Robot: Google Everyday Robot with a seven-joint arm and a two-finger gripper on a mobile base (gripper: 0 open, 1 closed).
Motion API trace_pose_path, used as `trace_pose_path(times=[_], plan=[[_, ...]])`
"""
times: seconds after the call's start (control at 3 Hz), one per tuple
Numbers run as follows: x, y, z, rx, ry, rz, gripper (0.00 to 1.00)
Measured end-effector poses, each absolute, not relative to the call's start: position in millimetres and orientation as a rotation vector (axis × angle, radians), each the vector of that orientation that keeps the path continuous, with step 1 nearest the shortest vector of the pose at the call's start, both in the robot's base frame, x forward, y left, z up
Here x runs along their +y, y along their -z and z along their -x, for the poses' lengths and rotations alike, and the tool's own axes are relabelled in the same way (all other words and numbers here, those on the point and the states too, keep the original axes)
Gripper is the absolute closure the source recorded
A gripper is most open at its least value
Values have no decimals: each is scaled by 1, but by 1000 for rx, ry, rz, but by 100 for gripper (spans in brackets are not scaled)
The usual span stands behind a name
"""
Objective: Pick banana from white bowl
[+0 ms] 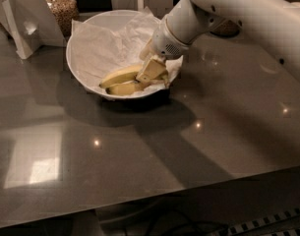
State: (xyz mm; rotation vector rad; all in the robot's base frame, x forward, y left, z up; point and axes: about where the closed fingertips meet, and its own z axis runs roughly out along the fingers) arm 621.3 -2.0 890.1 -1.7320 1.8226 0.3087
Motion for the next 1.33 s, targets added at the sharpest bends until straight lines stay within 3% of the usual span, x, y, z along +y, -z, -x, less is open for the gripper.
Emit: trace_pose_path(times=[0.67,1.33], plan=[[-22,-877,-621,1883,-306,1764,48],[-17,-885,-614,1866,-312,1800,90]])
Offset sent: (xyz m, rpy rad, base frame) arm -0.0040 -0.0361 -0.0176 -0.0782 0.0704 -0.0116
